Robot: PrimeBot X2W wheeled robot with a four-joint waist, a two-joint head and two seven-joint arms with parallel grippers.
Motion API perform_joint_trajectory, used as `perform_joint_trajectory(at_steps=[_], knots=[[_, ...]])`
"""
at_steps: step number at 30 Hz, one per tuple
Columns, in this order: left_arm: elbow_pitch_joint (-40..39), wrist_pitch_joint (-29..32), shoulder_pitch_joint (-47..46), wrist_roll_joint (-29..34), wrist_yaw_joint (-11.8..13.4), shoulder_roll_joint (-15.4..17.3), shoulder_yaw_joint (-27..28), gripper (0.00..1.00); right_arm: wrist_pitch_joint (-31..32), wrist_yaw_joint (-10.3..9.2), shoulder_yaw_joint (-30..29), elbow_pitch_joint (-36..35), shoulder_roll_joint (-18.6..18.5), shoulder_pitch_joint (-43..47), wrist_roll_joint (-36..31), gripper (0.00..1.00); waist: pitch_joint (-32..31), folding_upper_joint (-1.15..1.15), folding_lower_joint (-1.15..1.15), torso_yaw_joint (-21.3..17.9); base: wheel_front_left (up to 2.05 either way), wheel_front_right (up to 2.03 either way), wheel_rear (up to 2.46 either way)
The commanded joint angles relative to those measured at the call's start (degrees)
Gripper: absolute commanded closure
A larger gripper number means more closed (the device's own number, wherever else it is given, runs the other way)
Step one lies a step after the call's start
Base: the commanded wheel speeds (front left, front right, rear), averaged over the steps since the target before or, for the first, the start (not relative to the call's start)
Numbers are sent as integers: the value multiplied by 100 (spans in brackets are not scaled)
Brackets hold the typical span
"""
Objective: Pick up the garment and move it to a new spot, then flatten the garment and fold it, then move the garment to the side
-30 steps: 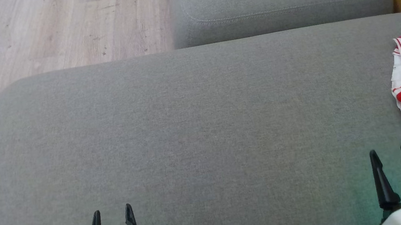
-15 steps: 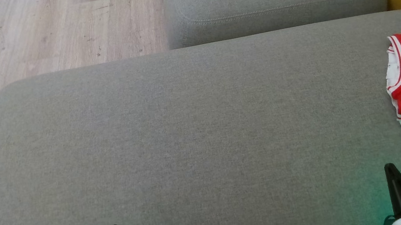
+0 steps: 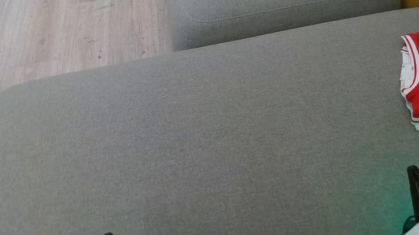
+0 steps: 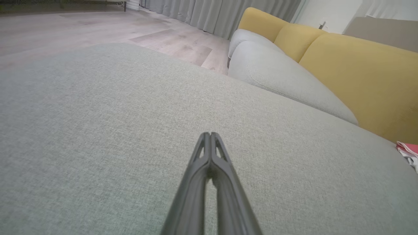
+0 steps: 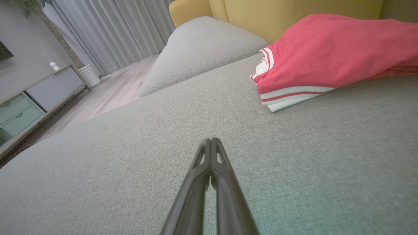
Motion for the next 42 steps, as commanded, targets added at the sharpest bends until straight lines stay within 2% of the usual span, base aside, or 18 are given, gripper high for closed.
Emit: perform_joint_trajectory(at_steps=[1,42], knots=[[-159,21,-306,-180,-31,59,128,100,53,9,-24,-205,-19,-313,192,100,3,0,0,-7,0,0,0],[-197,639,-760,-2962,-303,110,577,100,726,23,-84,-308,-33,-793,3050,100,76,0,0,-187,0,0,0]])
